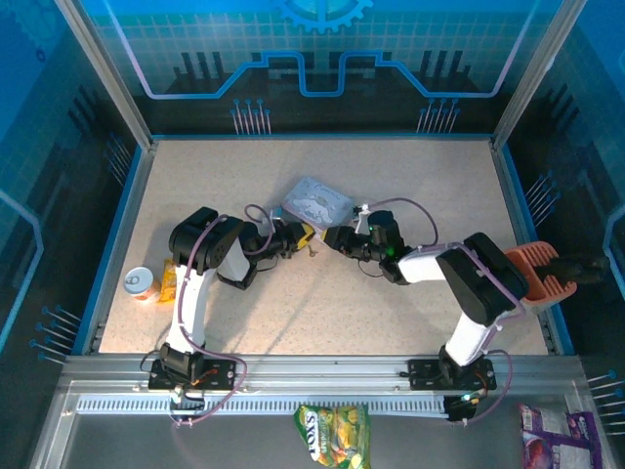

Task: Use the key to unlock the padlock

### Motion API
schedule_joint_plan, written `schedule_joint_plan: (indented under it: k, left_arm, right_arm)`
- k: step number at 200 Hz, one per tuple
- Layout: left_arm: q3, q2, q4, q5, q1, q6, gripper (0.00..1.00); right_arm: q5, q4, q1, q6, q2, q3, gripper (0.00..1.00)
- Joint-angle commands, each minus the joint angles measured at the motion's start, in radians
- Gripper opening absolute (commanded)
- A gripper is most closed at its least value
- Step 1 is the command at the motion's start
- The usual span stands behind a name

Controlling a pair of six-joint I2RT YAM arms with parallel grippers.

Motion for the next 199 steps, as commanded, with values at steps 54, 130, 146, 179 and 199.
schedule_joint_plan:
  k: [54,130,146,179,199]
  left_arm:
    - [-0.032,0.107,-0.180,0.026,-0.011,-0.011,0.00]
    - [-0.033,0.127,-0.180,0.014,-0.003,-0.015,0.17]
    - [-0.037,0.133,-0.180,0.011,-0.003,-0.021,0.24]
    - [-0.049,0.143,-0.182,0.009,0.002,-0.015,0.38]
    - [-0.067,0.151,-0.186,0.001,0.008,0.003,0.40]
  right_arm:
    - [0.223,-0.591,0.144,-0.357,-0.015,0.207,0.43]
    - [0.274,-0.616,0.204,-0.233,0.114,0.316,0.47]
    - [0.304,-0.616,0.202,-0.200,0.133,0.328,0.49]
    - [0.323,-0.643,0.200,-0.178,0.180,0.373,0.50]
    - [0.367,-0.680,0.200,-0.178,0.208,0.403,0.49]
